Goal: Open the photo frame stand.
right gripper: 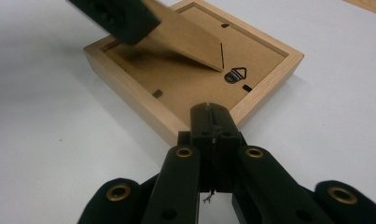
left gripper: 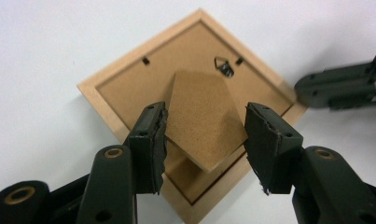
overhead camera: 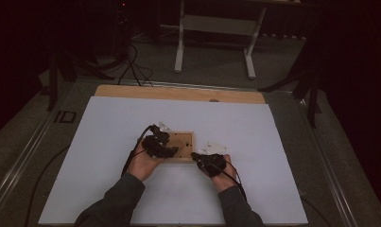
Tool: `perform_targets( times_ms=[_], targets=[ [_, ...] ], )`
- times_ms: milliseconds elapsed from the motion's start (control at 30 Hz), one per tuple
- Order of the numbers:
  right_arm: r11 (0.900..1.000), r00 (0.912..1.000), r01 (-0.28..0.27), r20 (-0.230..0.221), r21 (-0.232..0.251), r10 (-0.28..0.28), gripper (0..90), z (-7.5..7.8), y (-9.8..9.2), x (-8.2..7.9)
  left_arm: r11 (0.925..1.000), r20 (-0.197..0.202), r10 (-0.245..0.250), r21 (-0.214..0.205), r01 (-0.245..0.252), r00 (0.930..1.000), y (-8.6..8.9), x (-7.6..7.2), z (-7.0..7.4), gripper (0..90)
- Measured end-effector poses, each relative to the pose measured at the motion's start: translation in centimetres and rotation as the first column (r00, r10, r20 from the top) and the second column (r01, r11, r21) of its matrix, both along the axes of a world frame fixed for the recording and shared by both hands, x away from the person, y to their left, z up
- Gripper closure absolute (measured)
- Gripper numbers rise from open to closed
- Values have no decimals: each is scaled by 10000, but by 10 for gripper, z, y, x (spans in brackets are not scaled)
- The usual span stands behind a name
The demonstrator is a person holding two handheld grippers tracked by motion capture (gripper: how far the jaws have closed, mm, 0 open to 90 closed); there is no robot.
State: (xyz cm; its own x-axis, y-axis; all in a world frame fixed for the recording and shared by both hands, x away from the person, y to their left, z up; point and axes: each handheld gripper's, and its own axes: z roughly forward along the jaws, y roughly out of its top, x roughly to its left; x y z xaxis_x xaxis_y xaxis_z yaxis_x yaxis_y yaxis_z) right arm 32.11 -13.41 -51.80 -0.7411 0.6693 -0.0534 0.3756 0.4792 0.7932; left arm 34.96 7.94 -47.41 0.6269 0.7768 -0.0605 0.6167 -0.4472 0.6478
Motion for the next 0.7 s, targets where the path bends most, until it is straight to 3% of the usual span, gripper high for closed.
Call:
perform_targets(
  times_ms=[700],
  targets=[
    [10000,10000,-10,4,-14,10,895,0,0,0,9995,-342,275,-151,-281,9990,-3,5,-4,456]
  ],
)
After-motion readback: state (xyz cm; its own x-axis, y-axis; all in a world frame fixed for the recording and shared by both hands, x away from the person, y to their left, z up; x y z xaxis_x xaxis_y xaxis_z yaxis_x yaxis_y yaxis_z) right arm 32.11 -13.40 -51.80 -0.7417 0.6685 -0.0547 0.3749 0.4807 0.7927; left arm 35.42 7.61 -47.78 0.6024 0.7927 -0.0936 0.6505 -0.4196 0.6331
